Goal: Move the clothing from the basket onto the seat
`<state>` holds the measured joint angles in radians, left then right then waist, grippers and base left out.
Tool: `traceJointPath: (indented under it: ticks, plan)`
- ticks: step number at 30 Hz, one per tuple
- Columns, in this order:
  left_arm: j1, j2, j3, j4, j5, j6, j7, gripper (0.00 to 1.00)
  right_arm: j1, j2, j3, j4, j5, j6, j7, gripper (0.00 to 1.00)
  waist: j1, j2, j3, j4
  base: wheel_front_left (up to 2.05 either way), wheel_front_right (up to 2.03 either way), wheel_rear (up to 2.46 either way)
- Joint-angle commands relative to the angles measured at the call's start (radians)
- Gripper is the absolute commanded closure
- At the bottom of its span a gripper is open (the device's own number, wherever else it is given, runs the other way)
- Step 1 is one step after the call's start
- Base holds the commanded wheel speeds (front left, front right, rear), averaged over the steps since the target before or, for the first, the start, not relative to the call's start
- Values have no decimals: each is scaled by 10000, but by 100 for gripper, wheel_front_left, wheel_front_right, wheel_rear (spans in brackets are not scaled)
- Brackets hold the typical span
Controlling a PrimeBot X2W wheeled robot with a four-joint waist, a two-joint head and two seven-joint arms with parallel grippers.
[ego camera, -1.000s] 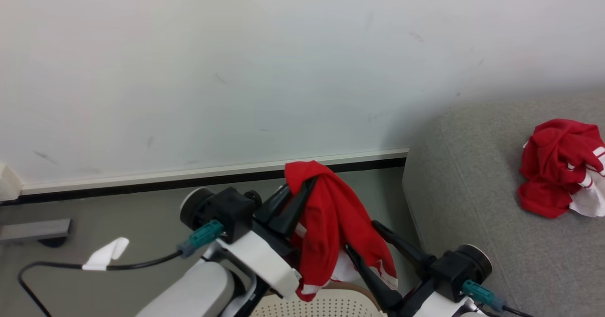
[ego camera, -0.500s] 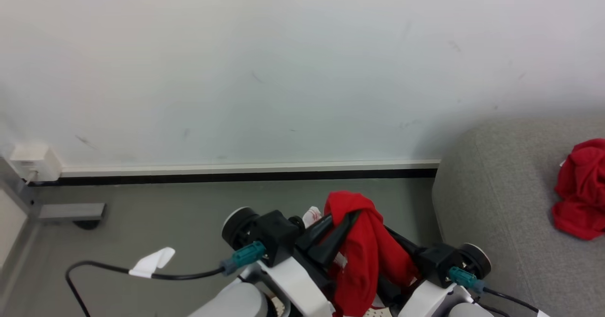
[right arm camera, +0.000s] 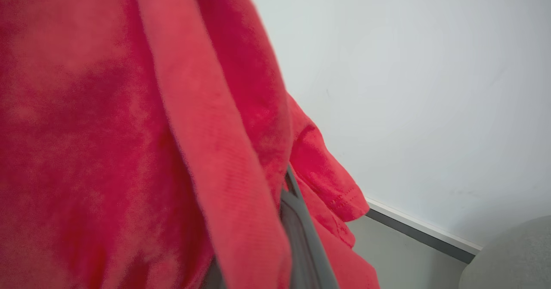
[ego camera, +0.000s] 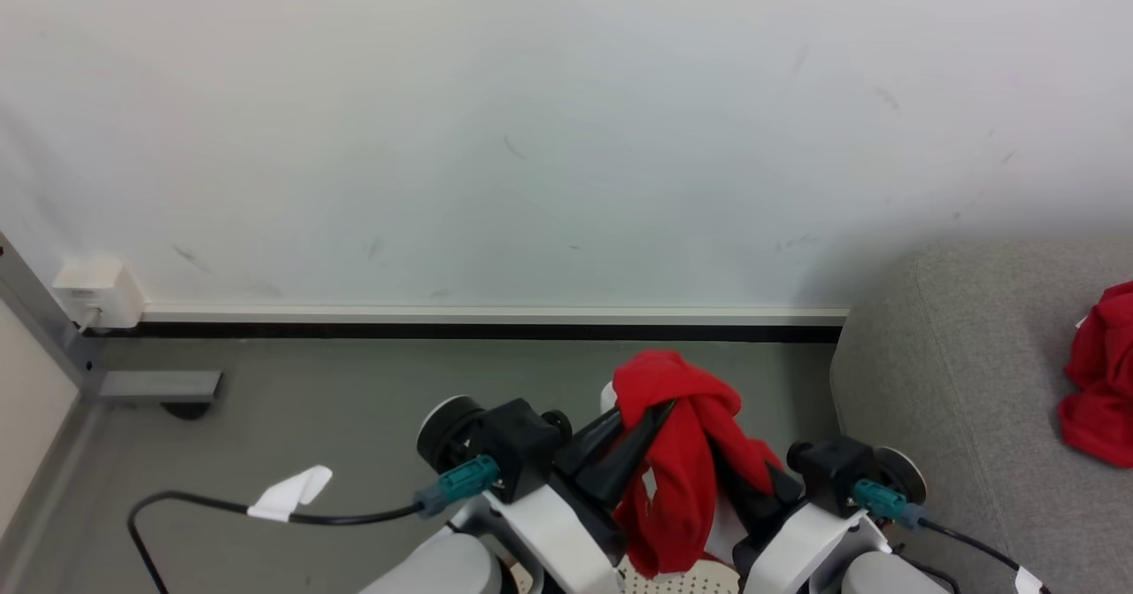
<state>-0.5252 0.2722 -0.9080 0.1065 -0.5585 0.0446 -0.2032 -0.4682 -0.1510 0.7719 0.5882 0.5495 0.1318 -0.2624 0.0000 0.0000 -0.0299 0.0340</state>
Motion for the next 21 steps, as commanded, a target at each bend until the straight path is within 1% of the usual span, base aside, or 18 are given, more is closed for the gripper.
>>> traceJointPath:
  ticks: [1,10,11,12,13,21]
  plan:
    - [124,80,40,41,-65,33,-56,100,47,4,-158,-106,85,-23,-32,100,0,0,14,-14,0,0,0]
    - [247,85,-41,227,-179,62,-27,100,405,53,-1372,-896,-151,-23,-32,100,0,0,68,-206,0,0,0]
    - [262,76,-51,239,-163,76,-31,90,446,45,-1507,-971,-183,-23,-34,100,0,0,79,-245,0,0,0]
    - [280,63,-59,258,-183,82,-32,55,458,22,-1616,-1041,-227,-23,-32,100,0,0,86,-288,0,0,0]
    - [299,49,-69,282,-216,100,-14,0,479,4,-1734,-1145,-273,-23,-32,100,0,0,91,-337,0,0,0]
    - [379,-21,-217,365,-243,109,14,0,656,-325,-2662,-1713,-551,-23,-34,100,0,0,142,-843,0,0,0]
